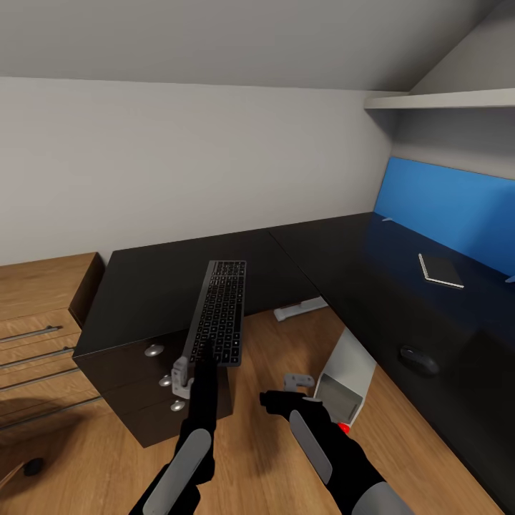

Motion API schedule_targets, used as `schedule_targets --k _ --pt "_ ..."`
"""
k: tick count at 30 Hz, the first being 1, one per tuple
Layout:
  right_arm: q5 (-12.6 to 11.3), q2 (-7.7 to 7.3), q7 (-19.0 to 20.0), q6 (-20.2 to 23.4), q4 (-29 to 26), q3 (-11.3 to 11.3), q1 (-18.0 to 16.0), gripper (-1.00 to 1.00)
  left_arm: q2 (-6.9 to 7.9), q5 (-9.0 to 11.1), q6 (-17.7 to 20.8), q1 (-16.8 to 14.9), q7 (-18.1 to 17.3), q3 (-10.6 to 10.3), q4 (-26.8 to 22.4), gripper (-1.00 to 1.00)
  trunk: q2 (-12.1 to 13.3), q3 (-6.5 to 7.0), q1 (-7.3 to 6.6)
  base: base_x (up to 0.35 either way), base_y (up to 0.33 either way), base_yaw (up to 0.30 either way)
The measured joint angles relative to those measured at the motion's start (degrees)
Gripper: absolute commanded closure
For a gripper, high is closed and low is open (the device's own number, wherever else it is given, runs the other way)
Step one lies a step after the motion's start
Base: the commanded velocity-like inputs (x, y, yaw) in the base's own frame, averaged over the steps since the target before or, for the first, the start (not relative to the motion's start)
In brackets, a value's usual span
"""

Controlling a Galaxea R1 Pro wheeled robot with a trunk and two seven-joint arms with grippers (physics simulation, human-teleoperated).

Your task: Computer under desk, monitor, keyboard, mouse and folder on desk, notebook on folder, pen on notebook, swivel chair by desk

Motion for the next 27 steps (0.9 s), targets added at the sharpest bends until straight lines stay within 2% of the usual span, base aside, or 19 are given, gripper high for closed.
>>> schedule_targets --k 7,19,27 --pt "0.0 -0.12 0.0 0.45 -1.59 0.03 0.0 -1.0 0.05 -0.12 -0.03 0.0 0.41 0.31 -0.03 -1.0 0.0 0.0 0.0 0.0 0.0 0.0" --pt "0.0 -0.33 0.0 0.73 -3.6 0.12 0.13 -1.0 0.1 -0.01 0.0 0.0 0.88 2.36 0.5 -1.0 0.0 0.0 0.0 0.0 0.0 0.0" --pt "0.07 -0.35 -0.06 0.76 -4.74 0.15 0.24 -1.0 1.35 0.54 0.17 0.0 0.71 2.84 0.56 -1.0 0.0 0.0 0.0 0.0 0.0 0.0"
